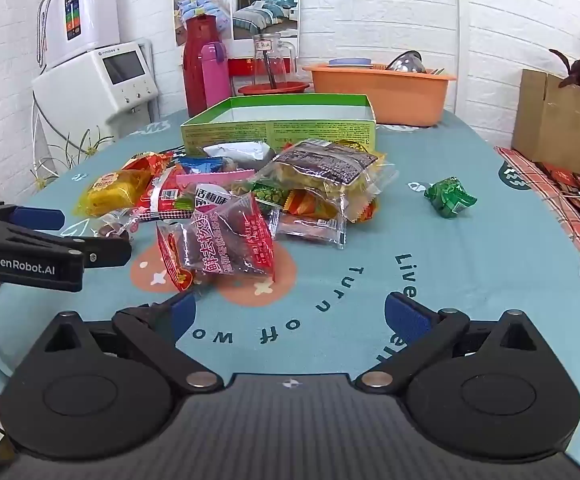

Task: Organize snacks

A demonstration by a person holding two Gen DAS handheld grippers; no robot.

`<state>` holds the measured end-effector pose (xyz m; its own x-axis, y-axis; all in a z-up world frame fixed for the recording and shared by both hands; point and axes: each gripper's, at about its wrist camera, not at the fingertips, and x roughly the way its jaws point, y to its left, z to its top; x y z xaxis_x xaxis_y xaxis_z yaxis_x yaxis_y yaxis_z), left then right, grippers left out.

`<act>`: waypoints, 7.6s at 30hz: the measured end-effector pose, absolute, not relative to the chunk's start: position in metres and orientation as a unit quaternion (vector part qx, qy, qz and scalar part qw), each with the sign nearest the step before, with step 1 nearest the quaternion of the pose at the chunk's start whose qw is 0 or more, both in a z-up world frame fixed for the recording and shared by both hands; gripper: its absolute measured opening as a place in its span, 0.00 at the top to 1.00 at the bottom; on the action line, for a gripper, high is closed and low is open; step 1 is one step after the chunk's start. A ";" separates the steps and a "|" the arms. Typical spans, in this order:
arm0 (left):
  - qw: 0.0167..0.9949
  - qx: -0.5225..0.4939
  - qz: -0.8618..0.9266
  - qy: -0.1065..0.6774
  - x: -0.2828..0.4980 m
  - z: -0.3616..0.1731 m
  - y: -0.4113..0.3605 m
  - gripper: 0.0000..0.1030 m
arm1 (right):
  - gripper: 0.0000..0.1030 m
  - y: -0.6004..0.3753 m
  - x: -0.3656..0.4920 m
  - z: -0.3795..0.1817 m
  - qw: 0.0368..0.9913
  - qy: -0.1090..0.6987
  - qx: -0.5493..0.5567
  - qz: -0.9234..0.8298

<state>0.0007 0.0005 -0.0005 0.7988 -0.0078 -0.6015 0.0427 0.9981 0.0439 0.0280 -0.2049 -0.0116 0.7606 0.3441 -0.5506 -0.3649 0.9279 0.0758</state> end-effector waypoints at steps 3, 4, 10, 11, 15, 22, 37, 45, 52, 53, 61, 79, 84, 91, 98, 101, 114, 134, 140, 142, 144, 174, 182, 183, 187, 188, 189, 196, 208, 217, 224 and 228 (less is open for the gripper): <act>0.946 0.021 -0.014 0.322 0.004 0.001 0.004 0.00 | 0.00 -0.205 0.027 -0.011 0.939 0.288 -0.021 0.186; 0.948 0.029 -0.010 0.317 0.004 -0.002 0.000 0.00 | 0.00 -0.205 0.028 -0.011 0.938 0.292 -0.021 0.187; 0.950 0.023 -0.012 0.310 0.001 -0.001 0.003 0.00 | 0.00 -0.203 0.030 -0.014 0.937 0.293 -0.022 0.188; 0.950 0.023 -0.011 0.311 0.000 0.000 0.002 0.00 | 0.00 -0.202 0.030 -0.015 0.937 0.293 -0.022 0.189; 0.949 0.022 -0.011 0.315 0.003 -0.004 0.004 0.00 | 0.00 -0.202 0.030 -0.016 0.937 0.293 -0.021 0.187; 0.948 0.022 -0.010 0.318 0.004 -0.005 0.004 0.00 | 0.00 -0.201 0.031 -0.015 0.936 0.299 -0.021 0.186; 0.949 0.017 -0.011 0.314 0.006 -0.003 0.007 0.00 | 0.00 -0.198 0.033 -0.017 0.934 0.304 -0.022 0.187; 0.949 0.016 -0.011 0.314 0.006 -0.003 0.008 0.00 | 0.00 -0.198 0.033 -0.018 0.934 0.303 -0.022 0.189; 0.949 0.014 -0.011 0.316 0.006 -0.003 0.009 0.00 | 0.00 -0.195 0.033 -0.019 0.933 0.304 -0.024 0.191; 0.949 0.014 -0.011 0.316 0.006 -0.003 0.009 0.00 | 0.00 -0.195 0.033 -0.019 0.933 0.304 -0.024 0.192; 0.948 0.013 -0.012 0.318 0.008 -0.003 0.010 0.00 | 0.00 -0.195 0.036 -0.021 0.931 0.309 -0.022 0.192; 0.947 0.011 -0.011 0.321 0.011 -0.007 0.012 0.00 | 0.00 -0.192 0.040 -0.023 0.929 0.313 -0.023 0.196; 0.947 0.011 -0.009 0.322 0.012 -0.008 0.015 0.00 | 0.00 -0.190 0.041 -0.024 0.928 0.313 -0.021 0.201; 0.946 0.010 -0.009 0.324 0.013 -0.009 0.015 0.00 | 0.00 -0.188 0.043 -0.025 0.927 0.311 -0.022 0.207; 0.948 0.000 -0.038 0.316 0.012 -0.003 0.019 0.00 | 0.00 -0.188 0.044 -0.027 0.927 0.299 -0.009 0.225; 0.951 -0.027 -0.081 0.297 0.010 0.009 0.022 0.00 | 0.00 -0.191 0.040 -0.030 0.933 0.259 0.008 0.251; 0.906 -0.044 -0.211 0.363 0.066 -0.002 -0.007 0.14 | 0.00 -0.159 0.070 -0.037 0.913 0.301 -0.022 0.275; 0.917 -0.060 -0.247 0.307 0.067 0.028 -0.005 0.48 | 0.00 -0.175 0.068 -0.006 0.940 0.231 -0.046 0.247; 0.922 -0.056 -0.260 0.282 0.081 0.049 0.006 0.31 | 0.00 -0.164 0.082 0.015 0.943 0.172 -0.092 0.269; 0.923 -0.044 -0.263 0.277 0.086 0.051 0.007 0.18 | 0.00 -0.161 0.089 0.019 0.942 0.161 -0.105 0.275; 0.920 -0.048 -0.273 0.276 0.091 0.052 0.008 0.00 | 0.00 -0.157 0.095 0.022 0.941 0.154 -0.115 0.279; 0.933 -0.039 -0.202 0.295 0.270 0.041 0.048 0.00 | 0.00 -0.109 0.280 0.039 0.923 0.173 -0.142 0.313; 0.935 -0.079 -0.165 0.303 0.245 0.043 0.064 0.00 | 0.00 -0.125 0.266 0.033 0.923 0.220 -0.137 0.284; 0.938 -0.079 -0.162 0.297 0.237 0.049 0.064 0.00 | 0.00 -0.129 0.258 0.036 0.925 0.215 -0.137 0.282; 0.947 -0.074 -0.149 0.274 0.197 0.073 0.059 0.00 | 0.00 -0.148 0.222 0.055 0.933 0.193 -0.109 0.284; 0.948 -0.077 -0.146 0.271 0.187 0.077 0.058 0.00 | 0.00 -0.155 0.209 0.060 0.936 0.182 -0.100 0.286; 0.949 -0.080 -0.146 0.268 0.177 0.080 0.057 0.00 | 0.00 -0.162 0.196 0.064 0.938 0.171 -0.090 0.286; 0.941 -0.096 -0.173 0.274 0.124 0.074 0.031 0.00 | 0.00 -0.212 0.119 0.061 0.955 0.129 -0.033 0.266; 0.905 -0.077 -0.238 0.345 0.162 0.022 -0.035 0.00 | 0.00 -0.245 0.114 0.002 0.945 0.234 0.062 0.219; 0.880 -0.115 -0.238 0.394 0.196 0.000 -0.033 0.14 | 0.00 -0.253 0.150 -0.012 0.929 0.262 0.143 0.220; 0.882 -0.110 -0.242 0.389 0.188 0.002 -0.034 0.37 | 0.29 -0.247 0.153 -0.017 0.931 0.268 0.128 0.211; 0.884 -0.102 -0.247 0.383 0.180 0.003 -0.038 0.37 | 0.49 -0.247 0.148 -0.009 0.934 0.263 0.105 0.217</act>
